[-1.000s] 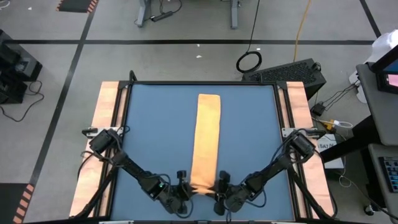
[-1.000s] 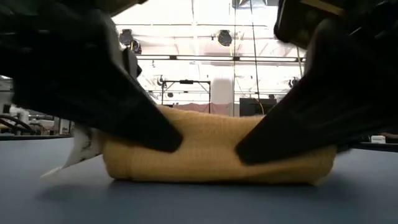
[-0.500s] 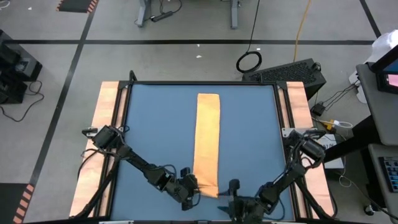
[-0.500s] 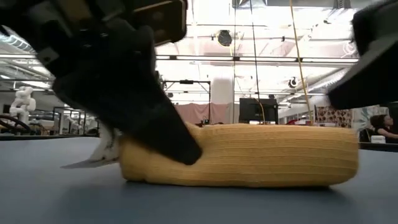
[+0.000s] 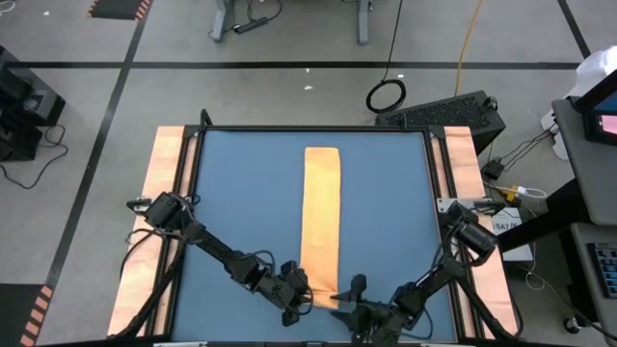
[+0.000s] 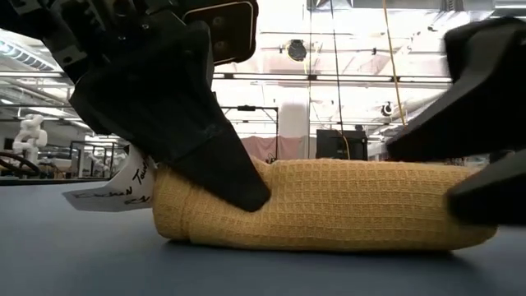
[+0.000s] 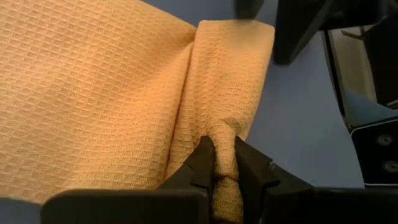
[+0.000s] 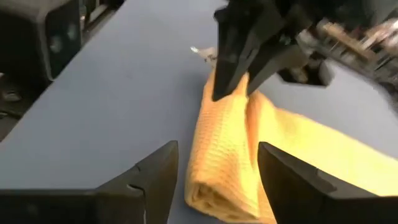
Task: Roll towel into tight, uniform cylinder
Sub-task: Roll the orange microfiber cloth
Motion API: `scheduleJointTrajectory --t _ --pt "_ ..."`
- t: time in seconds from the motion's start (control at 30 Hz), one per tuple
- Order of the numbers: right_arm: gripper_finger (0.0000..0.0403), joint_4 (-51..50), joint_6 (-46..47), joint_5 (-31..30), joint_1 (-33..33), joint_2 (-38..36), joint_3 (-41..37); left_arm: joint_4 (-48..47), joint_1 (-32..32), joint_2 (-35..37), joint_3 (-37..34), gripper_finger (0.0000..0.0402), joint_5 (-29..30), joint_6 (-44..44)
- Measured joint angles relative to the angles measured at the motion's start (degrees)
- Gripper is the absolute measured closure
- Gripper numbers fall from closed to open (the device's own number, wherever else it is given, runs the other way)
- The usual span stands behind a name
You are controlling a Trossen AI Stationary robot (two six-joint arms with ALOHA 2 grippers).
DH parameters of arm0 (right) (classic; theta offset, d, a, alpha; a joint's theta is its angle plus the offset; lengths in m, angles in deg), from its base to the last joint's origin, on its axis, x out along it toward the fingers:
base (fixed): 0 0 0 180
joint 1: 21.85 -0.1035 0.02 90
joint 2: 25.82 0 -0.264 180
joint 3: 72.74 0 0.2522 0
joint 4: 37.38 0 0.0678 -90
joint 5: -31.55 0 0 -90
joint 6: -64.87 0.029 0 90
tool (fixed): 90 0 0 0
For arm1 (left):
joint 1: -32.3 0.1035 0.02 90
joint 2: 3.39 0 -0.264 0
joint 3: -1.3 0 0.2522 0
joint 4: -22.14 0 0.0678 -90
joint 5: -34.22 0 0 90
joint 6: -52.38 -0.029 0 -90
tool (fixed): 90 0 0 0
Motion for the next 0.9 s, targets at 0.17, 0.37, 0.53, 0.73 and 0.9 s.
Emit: scheduleJointTrajectory --t 0.17,0.37,0.53,0.73,0.9 --pt "0.0202 -2.24 8.54 7.45 3.73 0.00 -0.01 0.32 0.00 0.00 0.00 0.0365 0.22 0.03" --pt "0.0255 -5.08 23.89 11.75 6.77 -0.07 0.08 -0.22 -0.04 0.00 0.00 0.0362 1.29 -0.41" --pt "0.0349 -4.69 29.38 16.26 7.63 -0.40 0.16 -2.52 -0.53 0.11 0.03 0.0338 4.04 -1.92" --pt "0.0379 -4.25 36.19 17.69 7.63 -0.48 0.16 -2.27 -2.62 0.10 0.04 0.0282 9.34 -5.77" --pt "0.0357 -5.50 43.97 18.84 7.64 -0.50 0.23 -3.88 -3.97 2.52 -0.04 0.0216 11.49 -7.18"
